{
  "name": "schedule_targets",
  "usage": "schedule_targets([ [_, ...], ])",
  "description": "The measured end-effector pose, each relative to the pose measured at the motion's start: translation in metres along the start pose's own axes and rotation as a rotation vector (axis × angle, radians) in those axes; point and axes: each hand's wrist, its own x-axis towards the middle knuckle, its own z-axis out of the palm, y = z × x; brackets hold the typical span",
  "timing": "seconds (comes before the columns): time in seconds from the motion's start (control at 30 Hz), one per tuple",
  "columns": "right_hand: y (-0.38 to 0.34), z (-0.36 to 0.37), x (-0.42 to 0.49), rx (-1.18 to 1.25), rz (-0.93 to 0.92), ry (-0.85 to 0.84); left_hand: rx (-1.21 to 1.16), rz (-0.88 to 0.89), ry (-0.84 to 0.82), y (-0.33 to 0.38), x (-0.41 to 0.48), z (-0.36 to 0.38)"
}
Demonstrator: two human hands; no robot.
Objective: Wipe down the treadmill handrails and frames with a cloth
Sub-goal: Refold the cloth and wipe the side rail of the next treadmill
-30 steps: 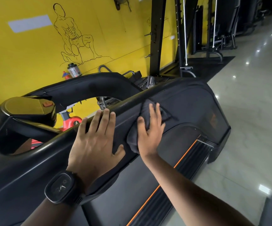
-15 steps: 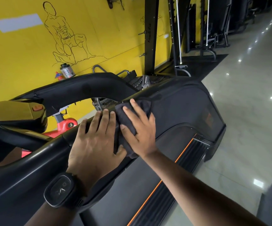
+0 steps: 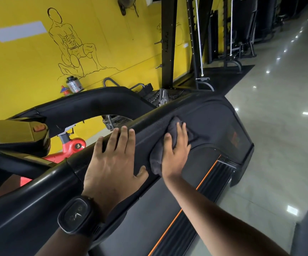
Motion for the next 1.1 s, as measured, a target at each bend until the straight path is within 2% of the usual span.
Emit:
schedule_targets([
  [0.03,-0.002,0.001,-0.011,-0.01,-0.008,-0.033,0.0,-0.001,-0.005,0.001,0.001,0.0],
  [0.13,-0.005,-0.004,-0.005,-0.161,-0.549,-0.215,0.002,0.002,0.003,0.003,0.006,0.002],
  [0.17,-0.006,-0.005,0.01,-0.216,-0.674,-0.246,0.004,0.006,0.005,0.004,0.007,0.003],
  [0.2,-0.004,-0.006,0.023,-0.234,-0.706,-0.242,0.005,0.012,0.002,0.004,0.007,0.004],
  [0.23,0.002,-0.008,0.033,-0.209,-0.641,-0.209,0.005,0.016,-0.002,0.004,0.008,0.004],
  [0.27,0.009,-0.008,0.037,-0.15,-0.492,-0.148,0.009,0.016,-0.001,0.004,0.008,0.004],
  [0.33,0.014,-0.006,0.027,-0.012,-0.078,-0.023,0.021,0.013,-0.007,0.005,0.01,0.002],
  [0.37,0.011,-0.005,0.018,0.012,0.031,-0.013,0.024,0.015,-0.01,0.006,0.011,0.002],
  [0.4,0.008,-0.003,0.01,-0.005,0.017,-0.034,0.026,0.019,-0.01,0.007,0.013,0.001],
  [0.5,-0.002,-0.008,0.018,-0.136,-0.458,-0.177,0.039,0.032,-0.015,0.009,0.017,0.002],
  [0.53,-0.003,-0.01,0.032,-0.179,-0.562,-0.196,0.04,0.032,-0.011,0.01,0.019,0.002],
  [0.57,-0.001,-0.01,0.046,-0.179,-0.562,-0.18,0.038,0.032,-0.011,0.011,0.02,0.002],
  [0.6,0.005,-0.011,0.054,-0.141,-0.463,-0.139,0.036,0.034,-0.011,0.012,0.021,0.001],
  [0.67,0.013,-0.01,0.05,-0.022,-0.093,-0.015,0.027,0.031,-0.006,0.014,0.022,0.001],
  [0.7,0.011,-0.009,0.041,0.01,0.031,0.003,0.021,0.028,-0.006,0.016,0.024,0.001],
  [0.73,0.007,-0.008,0.03,0.015,0.024,-0.025,0.016,0.024,-0.011,0.018,0.025,0.001],
  [0.83,0.001,-0.009,0.025,-0.127,-0.512,-0.201,0.0,0.025,0.002,0.024,0.032,0.003],
  [0.87,0.001,-0.01,0.037,-0.175,-0.618,-0.228,-0.004,0.028,0.008,0.025,0.034,0.003],
  [0.9,0.004,-0.011,0.049,-0.182,-0.618,-0.216,-0.005,0.031,0.008,0.026,0.035,0.003],
  [0.93,0.009,-0.012,0.058,-0.154,-0.521,-0.17,-0.003,0.034,0.005,0.026,0.036,0.003],
  [1.03,0.015,-0.009,0.049,0.021,0.057,0.039,0.012,0.026,-0.005,0.028,0.037,0.003],
  [1.07,0.009,-0.006,0.038,0.048,0.132,0.031,0.014,0.024,-0.01,0.029,0.039,0.003],
  [1.1,0.004,-0.004,0.027,0.034,0.06,-0.008,0.012,0.024,-0.012,0.03,0.04,0.003],
])
